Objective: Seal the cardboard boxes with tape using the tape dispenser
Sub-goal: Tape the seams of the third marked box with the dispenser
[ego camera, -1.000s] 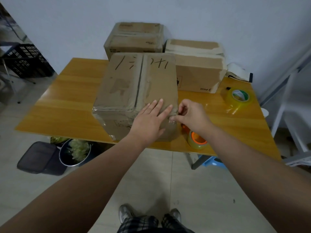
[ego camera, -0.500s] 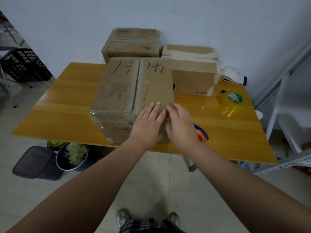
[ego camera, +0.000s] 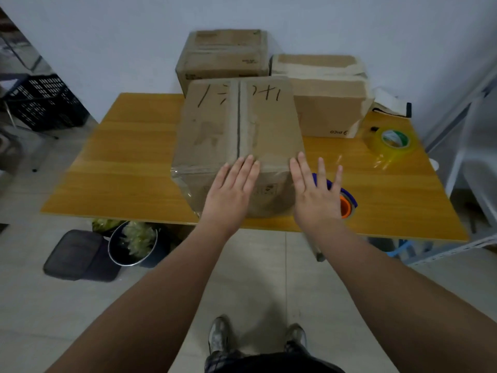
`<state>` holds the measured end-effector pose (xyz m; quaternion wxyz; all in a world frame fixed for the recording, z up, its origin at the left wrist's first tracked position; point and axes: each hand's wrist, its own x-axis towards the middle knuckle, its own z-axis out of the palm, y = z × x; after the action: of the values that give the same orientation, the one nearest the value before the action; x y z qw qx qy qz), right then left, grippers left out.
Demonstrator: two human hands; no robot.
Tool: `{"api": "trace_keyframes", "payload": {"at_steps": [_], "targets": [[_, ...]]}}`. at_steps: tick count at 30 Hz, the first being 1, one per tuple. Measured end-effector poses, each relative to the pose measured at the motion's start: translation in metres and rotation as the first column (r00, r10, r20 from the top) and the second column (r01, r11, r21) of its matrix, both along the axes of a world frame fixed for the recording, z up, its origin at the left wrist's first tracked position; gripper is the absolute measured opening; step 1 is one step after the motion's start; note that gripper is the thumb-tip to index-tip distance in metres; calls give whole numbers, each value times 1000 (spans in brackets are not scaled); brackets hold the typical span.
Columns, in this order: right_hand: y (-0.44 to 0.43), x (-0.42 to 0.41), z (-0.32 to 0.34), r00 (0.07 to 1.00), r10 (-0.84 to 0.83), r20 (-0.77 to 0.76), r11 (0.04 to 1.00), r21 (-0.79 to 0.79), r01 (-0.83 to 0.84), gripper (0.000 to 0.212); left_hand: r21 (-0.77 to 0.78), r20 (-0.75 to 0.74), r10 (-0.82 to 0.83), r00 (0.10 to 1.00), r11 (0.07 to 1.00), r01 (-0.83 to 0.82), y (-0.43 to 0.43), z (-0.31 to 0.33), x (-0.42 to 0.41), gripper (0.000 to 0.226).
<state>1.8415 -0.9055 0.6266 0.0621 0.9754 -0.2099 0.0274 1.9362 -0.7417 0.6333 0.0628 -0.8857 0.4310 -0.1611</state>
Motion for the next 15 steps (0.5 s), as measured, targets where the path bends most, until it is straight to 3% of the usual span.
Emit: {"api": "trace_keyframes", "payload": {"at_steps": [10, 13, 15], "targets": [[20, 3, 7, 992, -123, -7, 990, 71, 124, 96, -1, -163, 124, 979, 992, -126, 123, 11, 51, 77], [30, 6, 15, 988, -155, -3, 975, 163, 153, 97, -17, -162, 22, 986, 1000, -25, 131, 19, 64, 64], [38, 10, 25, 989, -133, 63, 980, 155, 122, 88, -125, -228, -41, 973, 992, 12, 127, 32, 72, 55]]}}
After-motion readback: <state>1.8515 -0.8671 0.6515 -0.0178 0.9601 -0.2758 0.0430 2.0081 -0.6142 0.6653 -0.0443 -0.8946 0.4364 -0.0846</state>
